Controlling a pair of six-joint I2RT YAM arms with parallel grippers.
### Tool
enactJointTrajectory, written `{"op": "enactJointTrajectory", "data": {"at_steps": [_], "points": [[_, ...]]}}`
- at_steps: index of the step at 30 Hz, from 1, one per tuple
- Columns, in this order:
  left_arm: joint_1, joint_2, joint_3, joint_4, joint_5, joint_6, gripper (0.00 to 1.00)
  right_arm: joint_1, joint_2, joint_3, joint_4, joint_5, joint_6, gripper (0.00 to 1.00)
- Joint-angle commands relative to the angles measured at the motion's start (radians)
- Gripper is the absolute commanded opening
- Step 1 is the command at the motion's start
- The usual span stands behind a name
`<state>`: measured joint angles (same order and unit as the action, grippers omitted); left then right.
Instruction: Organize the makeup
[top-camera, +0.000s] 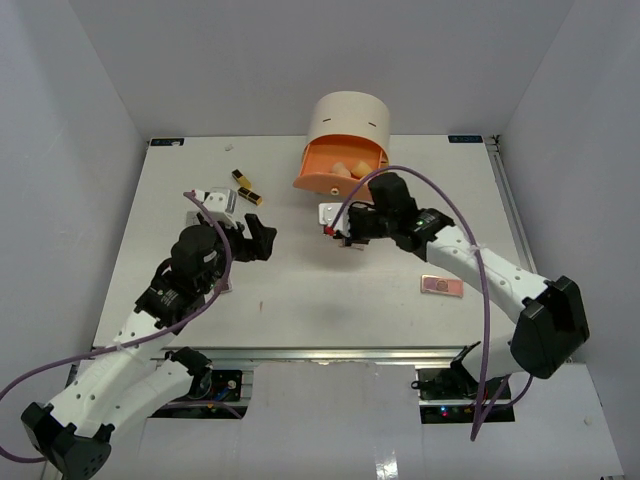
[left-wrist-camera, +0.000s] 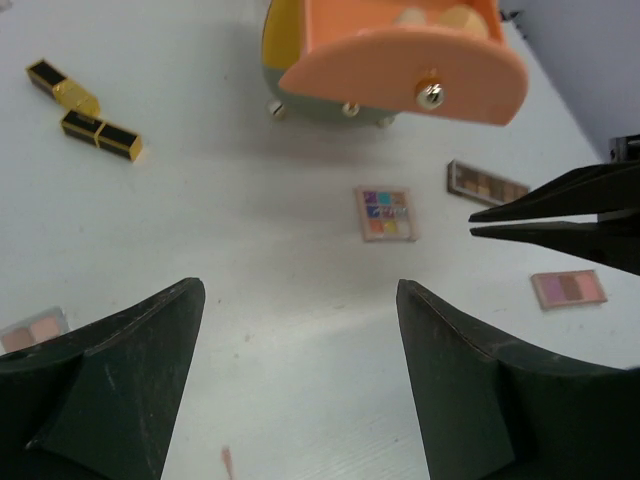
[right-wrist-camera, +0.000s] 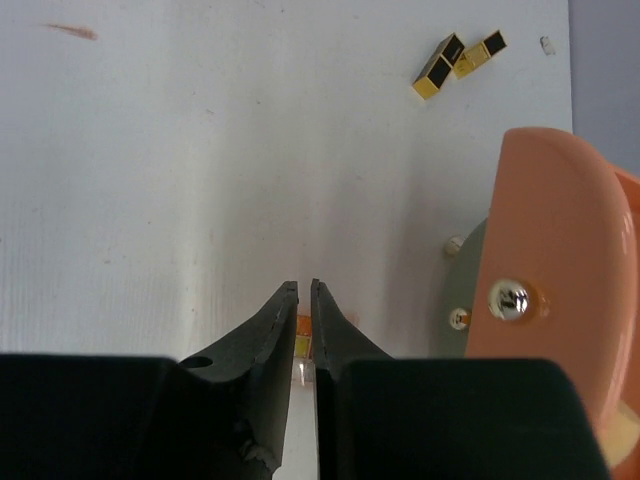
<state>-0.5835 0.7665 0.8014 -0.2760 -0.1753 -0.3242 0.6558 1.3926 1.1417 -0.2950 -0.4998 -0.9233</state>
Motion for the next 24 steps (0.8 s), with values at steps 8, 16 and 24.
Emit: {"op": "enactJointTrajectory", "data": {"at_steps": [8, 16, 24], "points": [[0.005, -0.150, -0.087, -0.053, -0.119, -0.007, 0.92, 0.195, 0.258, 0.109, 0.235, 0.723, 0.128, 0.15], [0.005, -0.161, -0.088, -0.058, -0.113, -0.010, 0.92, 0.182, 0.350, 0.203, 0.244, 0.808, 0.077, 0.16], [0.005, -0.164, -0.089, -0.058, -0.109, -0.012, 0.92, 0.122, 0.364, 0.295, 0.201, 0.760, 0.054, 0.18]]}}
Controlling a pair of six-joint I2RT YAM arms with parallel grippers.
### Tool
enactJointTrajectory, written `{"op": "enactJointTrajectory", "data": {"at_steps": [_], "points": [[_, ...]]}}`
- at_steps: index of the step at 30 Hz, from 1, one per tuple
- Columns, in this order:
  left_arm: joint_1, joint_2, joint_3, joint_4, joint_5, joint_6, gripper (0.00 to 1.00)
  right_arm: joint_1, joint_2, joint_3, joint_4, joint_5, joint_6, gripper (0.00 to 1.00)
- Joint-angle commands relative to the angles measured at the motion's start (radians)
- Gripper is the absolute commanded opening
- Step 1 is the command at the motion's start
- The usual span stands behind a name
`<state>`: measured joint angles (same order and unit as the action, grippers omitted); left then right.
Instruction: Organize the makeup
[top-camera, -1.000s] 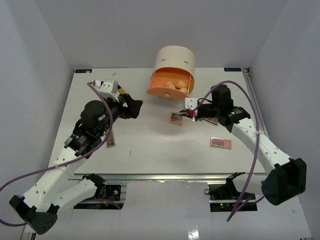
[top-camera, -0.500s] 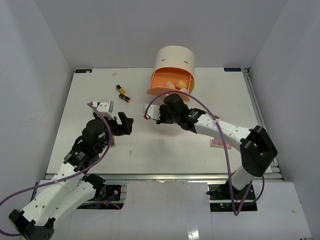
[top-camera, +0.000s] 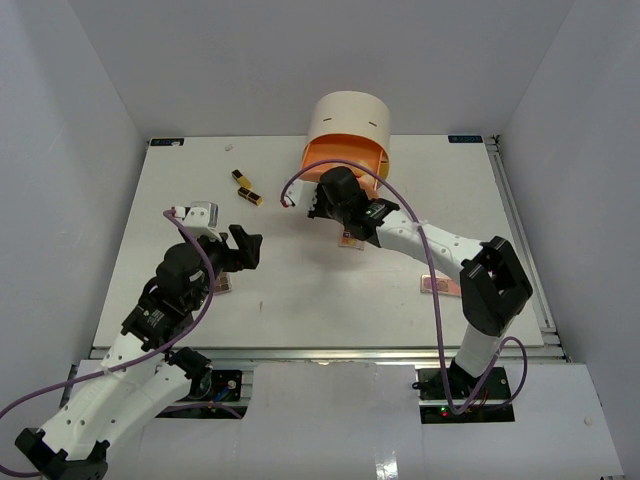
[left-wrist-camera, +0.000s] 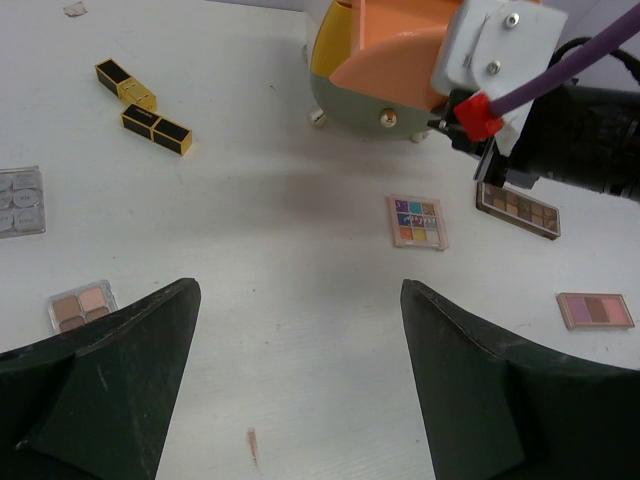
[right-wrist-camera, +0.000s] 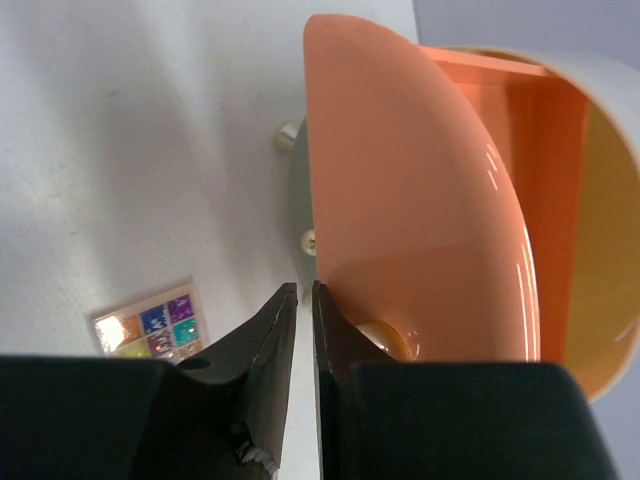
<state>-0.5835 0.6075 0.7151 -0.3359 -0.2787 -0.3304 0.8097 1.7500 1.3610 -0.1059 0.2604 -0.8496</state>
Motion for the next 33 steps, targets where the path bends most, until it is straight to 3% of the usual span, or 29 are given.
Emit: {"op": "enactJointTrajectory", "data": {"at_steps": [1, 17, 33], "points": [[0.005, -0.005, -0.002, 0.001, -0.005, -0.006, 0.92, -0.039, 0.010, 0.084, 0.008, -0.007, -0.020, 0.18], [0.005, 0.017, -0.004, 0.006, 0.006, -0.007, 0.93, -0.176, 0.110, 0.262, -0.005, -0.100, -0.001, 0.18], [0.005, 0.057, -0.006, 0.016, 0.031, -0.004, 0.95, -0.261, 0.175, 0.374, -0.099, -0.325, 0.052, 0.21]]}}
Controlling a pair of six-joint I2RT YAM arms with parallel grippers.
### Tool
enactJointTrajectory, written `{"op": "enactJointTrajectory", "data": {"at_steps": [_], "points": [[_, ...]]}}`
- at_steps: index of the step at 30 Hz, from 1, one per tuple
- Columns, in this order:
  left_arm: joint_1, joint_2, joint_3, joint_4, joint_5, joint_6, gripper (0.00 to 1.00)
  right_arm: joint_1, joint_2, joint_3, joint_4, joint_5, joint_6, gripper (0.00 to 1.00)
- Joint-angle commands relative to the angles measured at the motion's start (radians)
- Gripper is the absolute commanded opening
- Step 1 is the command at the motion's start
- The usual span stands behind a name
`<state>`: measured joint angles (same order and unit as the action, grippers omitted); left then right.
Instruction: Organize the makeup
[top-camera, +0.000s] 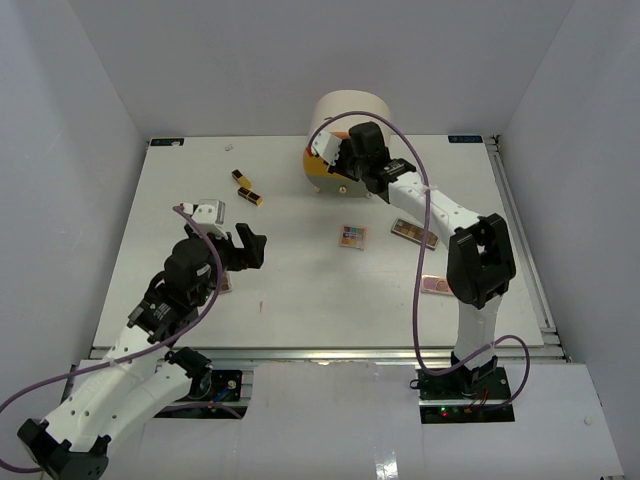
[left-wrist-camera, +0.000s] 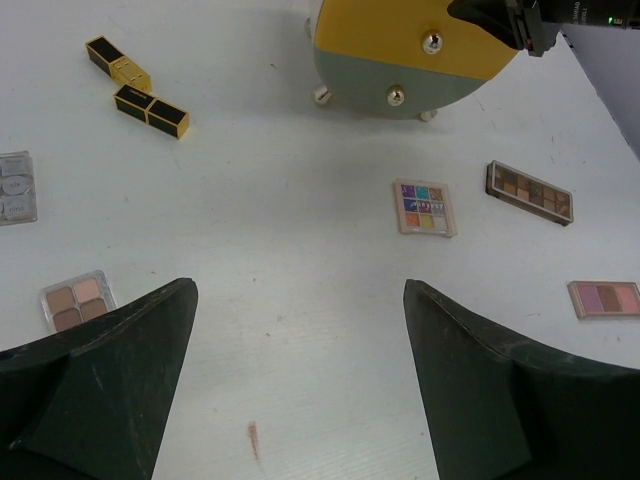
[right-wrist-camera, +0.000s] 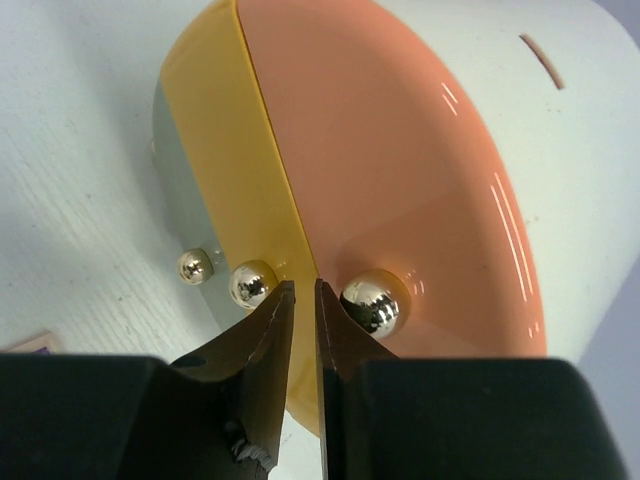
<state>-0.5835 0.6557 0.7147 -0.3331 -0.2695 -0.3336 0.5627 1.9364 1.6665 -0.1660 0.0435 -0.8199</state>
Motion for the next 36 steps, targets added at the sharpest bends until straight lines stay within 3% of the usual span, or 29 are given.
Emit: {"op": "enactJointTrajectory", "data": {"at_steps": [1, 4, 9, 13, 17, 26, 30, 36], "points": [[0.005, 0.012, -0.006, 0.015, 0.030, -0.001, 0.95, -0.016, -0.021, 0.065, -0.054, -0.138, 0.025, 0.21], [0.007, 0.030, -0.007, 0.043, 0.075, 0.002, 0.96, -0.032, -0.080, 0.046, -0.116, -0.308, 0.038, 0.21], [0.008, 0.118, -0.006, 0.145, 0.281, -0.036, 0.98, -0.092, -0.187, 0.013, -0.215, -0.586, 0.135, 0.27], [0.008, 0.278, -0.004, 0.343, 0.484, -0.179, 0.97, -0.168, -0.324, -0.131, -0.171, -0.734, 0.268, 0.28], [0.008, 0.489, 0.083, 0.474, 0.566, -0.292, 0.97, -0.252, -0.481, -0.333, -0.087, -0.826, 0.427, 0.30], [0.017, 1.003, 0.485, 0.491, 0.503, -0.332, 0.89, -0.512, -0.829, -0.745, 0.045, -1.063, 0.526, 0.38], [0.026, 1.180, 0.674, 0.443, 0.454, -0.312, 0.84, -0.610, -0.874, -0.826, 0.129, -1.147, 0.567, 0.38], [0.033, 1.347, 0.877, 0.378, 0.411, -0.287, 0.74, -0.639, -0.900, -0.853, 0.132, -1.187, 0.572, 0.37]]}}
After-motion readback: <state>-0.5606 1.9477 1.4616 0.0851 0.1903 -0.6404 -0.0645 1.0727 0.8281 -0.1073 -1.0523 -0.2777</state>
